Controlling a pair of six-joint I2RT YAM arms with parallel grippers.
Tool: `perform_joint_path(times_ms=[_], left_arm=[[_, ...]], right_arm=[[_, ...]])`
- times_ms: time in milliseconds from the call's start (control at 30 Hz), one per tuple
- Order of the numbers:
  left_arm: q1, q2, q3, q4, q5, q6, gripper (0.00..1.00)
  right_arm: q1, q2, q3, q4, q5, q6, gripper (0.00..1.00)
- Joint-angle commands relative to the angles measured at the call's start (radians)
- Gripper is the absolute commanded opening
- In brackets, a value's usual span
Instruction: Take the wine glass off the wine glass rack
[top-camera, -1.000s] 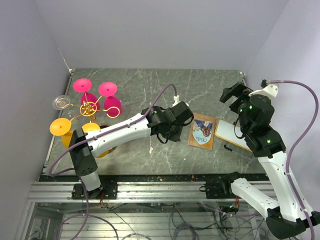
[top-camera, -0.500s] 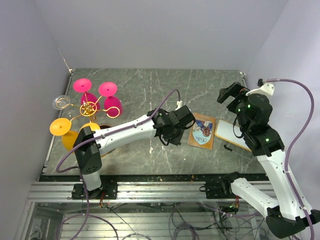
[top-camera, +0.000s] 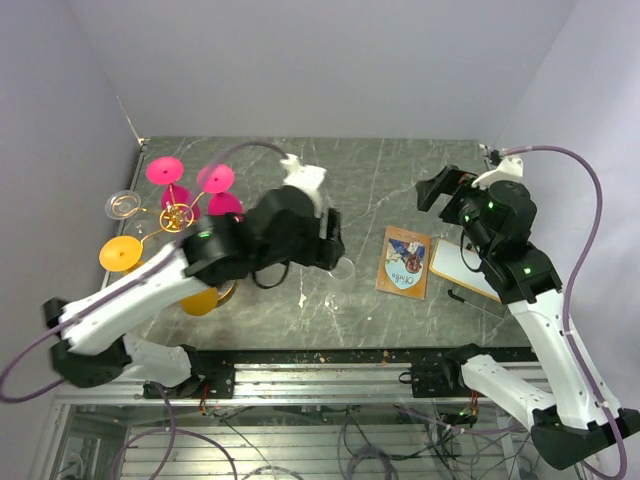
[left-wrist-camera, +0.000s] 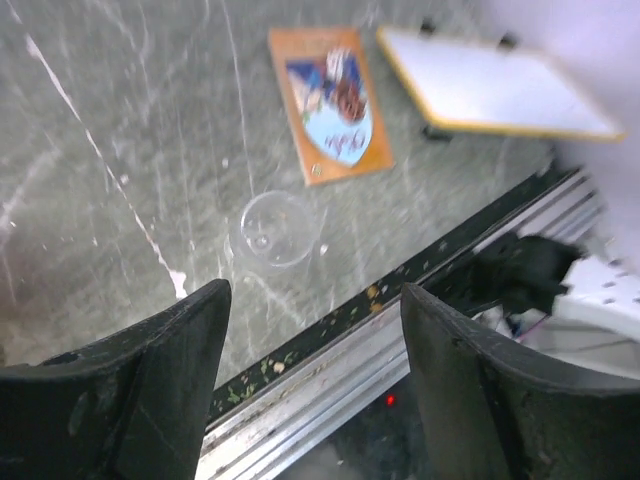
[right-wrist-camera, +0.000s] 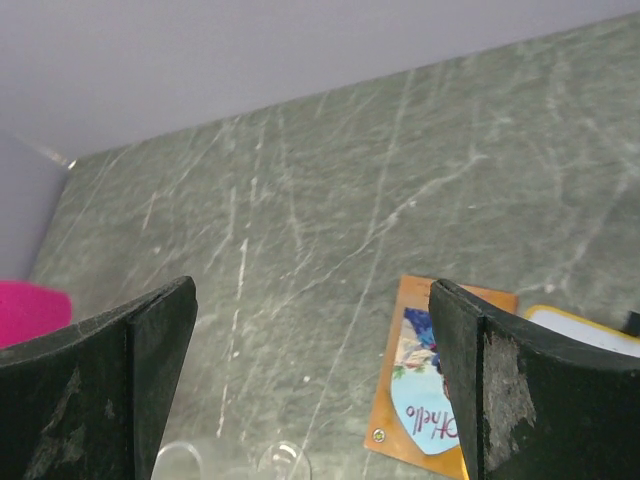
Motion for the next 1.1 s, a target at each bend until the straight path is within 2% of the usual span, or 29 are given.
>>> perform_joint_path(times_ms=[0, 100, 200, 300, 467, 700, 900, 1067], left_arm=[[0.005, -0.160, 0.013, 0.030, -0.162, 0.030, 0.82], [0.003, -0.309, -0.035, 0.042, -0.268, 0.021, 0.90], [0.003, -0.453, -0.093, 0.066, -0.338, 0.001, 0.93], [0.004, -0.577, -0.152, 0.110, -0.356, -0.008, 0.96], [0.004, -0.693, -0.189, 0.100, -0.406, -0.029, 0.99], [0.005, -0.751, -0.155, 0.078, -0.451, -0.007, 1.00], [0.004, -0.744, -0.108, 0.096, -0.446, 0.037, 1.00], [0.005, -0.722, -0.078, 0.087, -0.435, 0.056, 1.00]], right_arm=[[-0.001, 0.037, 0.034, 0.051, -0.224, -0.058, 1.00], [0.000, 0.089, 0.056, 0.089, -0.388, -0.037, 0.99], [0.008, 0.162, 0.076, 0.154, -0.580, 0.036, 0.99], [0.099, 0.247, 0.079, 0.251, -0.687, 0.127, 1.00], [0.386, 0.404, 0.142, 0.376, -0.647, 0.220, 1.00], [0.667, 0.645, 0.278, 0.486, -0.546, 0.375, 0.99], [0.747, 0.798, 0.411, 0.446, -0.434, 0.471, 0.97], [0.790, 0.896, 0.533, 0.356, -0.353, 0.459, 0.95]])
